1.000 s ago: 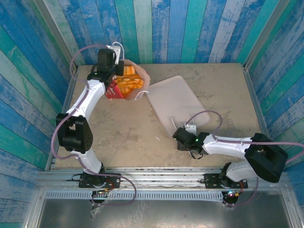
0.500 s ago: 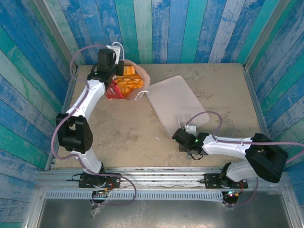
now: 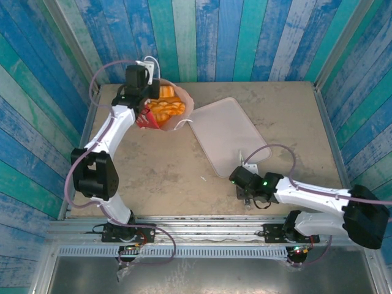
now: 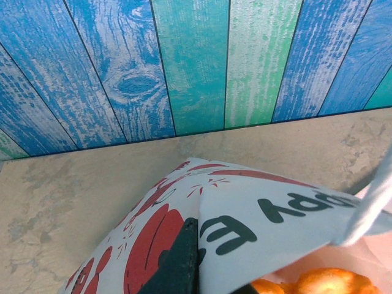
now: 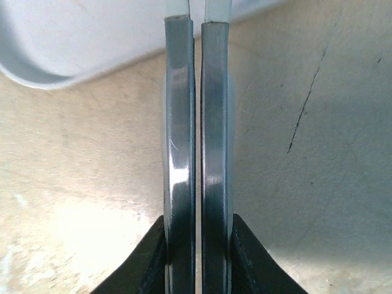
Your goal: Take the fake bread out of the paper bag
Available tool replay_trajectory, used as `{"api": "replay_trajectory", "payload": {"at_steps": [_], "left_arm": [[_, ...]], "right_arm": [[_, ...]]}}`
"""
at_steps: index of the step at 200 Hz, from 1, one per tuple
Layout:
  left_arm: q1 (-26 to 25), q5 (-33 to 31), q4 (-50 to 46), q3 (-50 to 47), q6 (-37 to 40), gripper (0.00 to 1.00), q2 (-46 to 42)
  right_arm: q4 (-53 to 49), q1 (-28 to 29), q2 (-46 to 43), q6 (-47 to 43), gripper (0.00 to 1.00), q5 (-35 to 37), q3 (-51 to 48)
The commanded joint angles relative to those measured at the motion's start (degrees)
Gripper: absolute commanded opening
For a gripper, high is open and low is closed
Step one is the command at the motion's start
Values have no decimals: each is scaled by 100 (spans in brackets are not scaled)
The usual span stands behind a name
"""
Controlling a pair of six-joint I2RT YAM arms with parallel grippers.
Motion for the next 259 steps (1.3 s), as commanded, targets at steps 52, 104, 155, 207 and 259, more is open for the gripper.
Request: {"api": "replay_trajectory", "payload": {"at_steps": [52,104,155,207,259], "left_arm": [[-29,455,518,-648,-853,6,-976],[-40,480,593,-728,-941,6,-968],[-53,463,703,-738,-989,6,-983],[-66,608,672,-759,-1004,6,-975],[-119,761,703,-951,-957,6,-1102]], "right_arm": [[982,-931,-1001,-1527,32,-823,462],[2166,-2108,-1214,-1547,38,-2590,185],[2407,-2547,-543,-1475,37,-3617,393],[2605,-2575,-48,-1474,25,-4205,617],[2414,-2575,-175,-1499,17,-4530,913]]}}
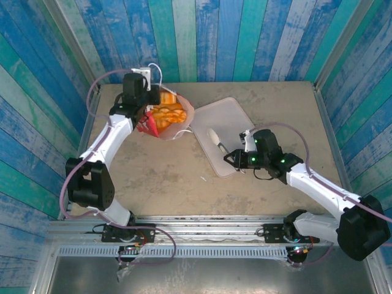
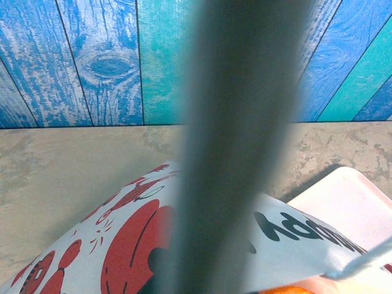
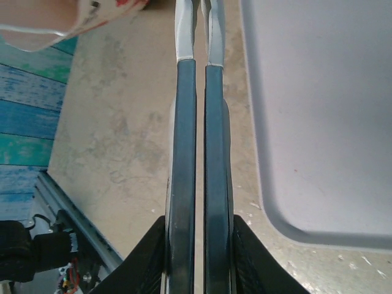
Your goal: Take the fake bread out of the paper bag
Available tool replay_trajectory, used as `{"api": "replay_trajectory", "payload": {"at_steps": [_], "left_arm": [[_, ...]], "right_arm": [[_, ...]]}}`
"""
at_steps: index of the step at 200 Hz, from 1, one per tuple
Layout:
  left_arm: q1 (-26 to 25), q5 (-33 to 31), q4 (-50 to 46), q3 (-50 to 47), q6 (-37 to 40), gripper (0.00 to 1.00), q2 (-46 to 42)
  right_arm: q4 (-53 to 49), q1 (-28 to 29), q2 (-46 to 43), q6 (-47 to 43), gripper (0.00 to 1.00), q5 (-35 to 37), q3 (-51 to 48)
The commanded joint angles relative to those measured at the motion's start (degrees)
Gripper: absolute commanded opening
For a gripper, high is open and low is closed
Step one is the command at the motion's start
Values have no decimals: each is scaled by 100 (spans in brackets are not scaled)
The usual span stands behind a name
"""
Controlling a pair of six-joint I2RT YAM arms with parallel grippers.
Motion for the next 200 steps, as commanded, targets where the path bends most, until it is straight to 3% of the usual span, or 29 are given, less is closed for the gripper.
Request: {"api": "replay_trajectory", "payload": {"at_steps": [1,64,104,134,200], "left_arm": [[-84,263,273,-103,-92,6,-516],[-141,399,396,-337,4,7,-636],[-211,424,360,-353,91,8,-664],[-281,408,386,-402,163,8,-662],[-395,406,474,-528,190,8,-721]], "right_arm": [[87,-29,-177,-57,17,-349,299],[-762,43,-544,35,16,-467,1164],[-1298,538,-264,161,19,-393,1884],[-1357,760,160,353,25,-497,2278],[-771,797,1024,870,28,-590,2485]]}}
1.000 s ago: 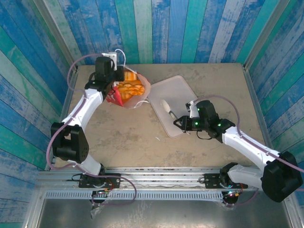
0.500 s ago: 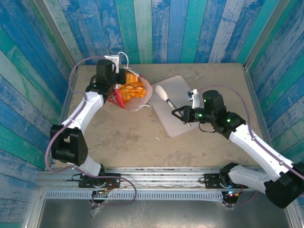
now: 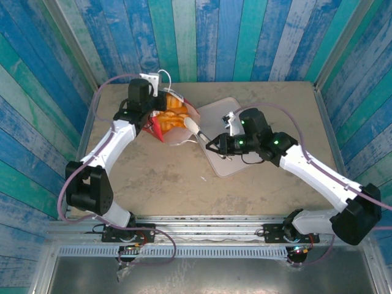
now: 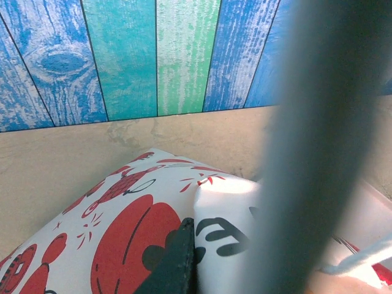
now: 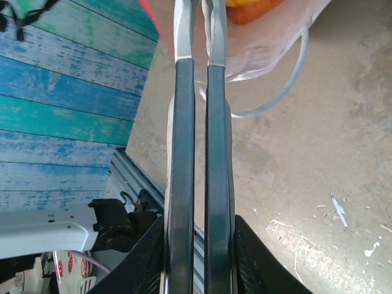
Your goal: Take the fake bread out of the paper bag
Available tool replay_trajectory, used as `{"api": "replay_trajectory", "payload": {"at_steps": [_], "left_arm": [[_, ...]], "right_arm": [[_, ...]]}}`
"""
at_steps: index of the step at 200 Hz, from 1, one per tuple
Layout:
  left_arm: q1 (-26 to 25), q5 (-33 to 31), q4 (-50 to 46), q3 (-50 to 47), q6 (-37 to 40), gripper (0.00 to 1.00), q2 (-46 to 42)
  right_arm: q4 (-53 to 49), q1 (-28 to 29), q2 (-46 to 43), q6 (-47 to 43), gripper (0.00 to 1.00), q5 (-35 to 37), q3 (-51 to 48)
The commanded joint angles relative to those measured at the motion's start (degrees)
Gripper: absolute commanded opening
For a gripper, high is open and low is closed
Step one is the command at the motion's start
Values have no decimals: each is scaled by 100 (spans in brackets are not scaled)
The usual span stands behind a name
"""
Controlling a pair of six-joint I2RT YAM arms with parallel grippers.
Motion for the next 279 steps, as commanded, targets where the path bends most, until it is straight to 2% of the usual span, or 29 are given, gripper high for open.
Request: {"api": "replay_trajectory", "payload": {"at_steps": [1,34,168,279], "left_arm": [[-61,156,214,-49,11,8,-458],[-74,158,241,-41,-6,8,-453],[-211,201,294,-31,-59,8,-327],[-218,261,351,-129,-57,8,-379]], "right_arm": [[446,30,163,336,29,-141,153],[1015,27,512,658,32,-182,182],[2159,10,1781,1576,46,3,741],[3127,-27,2167,2416,49,430,576]]}}
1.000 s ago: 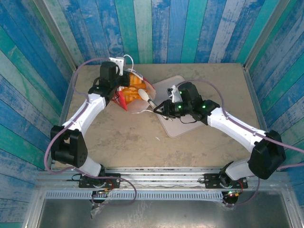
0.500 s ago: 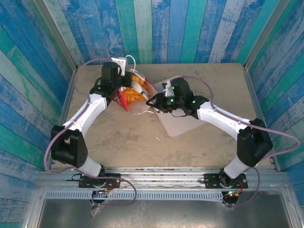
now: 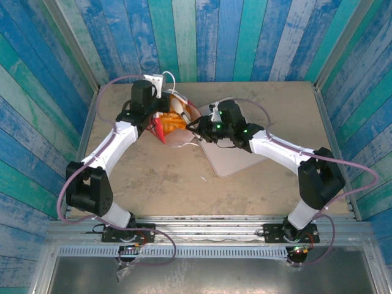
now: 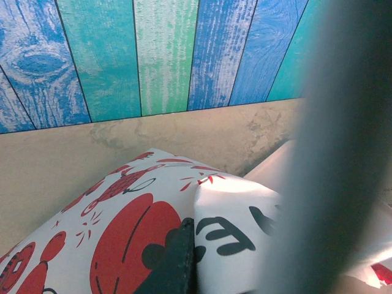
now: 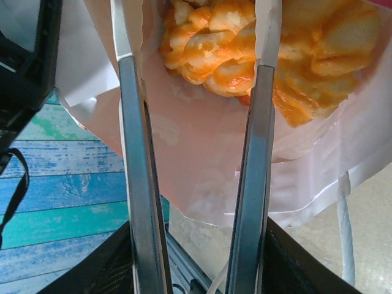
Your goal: Take the fake bread out of the paper bag
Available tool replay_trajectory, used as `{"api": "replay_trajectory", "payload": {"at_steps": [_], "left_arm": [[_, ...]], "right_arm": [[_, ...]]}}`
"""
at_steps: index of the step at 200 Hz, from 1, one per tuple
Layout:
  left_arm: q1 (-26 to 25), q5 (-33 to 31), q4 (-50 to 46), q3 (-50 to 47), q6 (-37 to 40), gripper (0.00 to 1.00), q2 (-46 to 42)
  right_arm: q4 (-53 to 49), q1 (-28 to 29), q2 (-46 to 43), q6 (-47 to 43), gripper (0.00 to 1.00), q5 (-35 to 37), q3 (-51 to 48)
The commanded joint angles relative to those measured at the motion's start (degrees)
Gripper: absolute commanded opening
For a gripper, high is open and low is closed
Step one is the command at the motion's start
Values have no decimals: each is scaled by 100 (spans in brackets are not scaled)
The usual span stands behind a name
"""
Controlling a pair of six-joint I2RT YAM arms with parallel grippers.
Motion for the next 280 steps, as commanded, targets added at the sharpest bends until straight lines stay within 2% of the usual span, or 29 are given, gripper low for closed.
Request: {"api": "replay_trajectory", "payload": {"at_steps": [1,176,203,231,280], "left_arm": [[-55,196,263,-54,-54,8,-346],[-90,316,340,-195,-89,8,-364],[-94,316,334,-209,-99,7,-355],[-98,308,331,-227,-90,7,-368],[-100,280,359,-246,-122,7,-321]], "right_arm": [[585,-17,51,240,49,167,0],[902,-23,518,796,53,466,259],[902,-16,610,808,48,464,361],[937,-23,688,710,37,398,460],[1051,-20,536,448,24,312,406]]}}
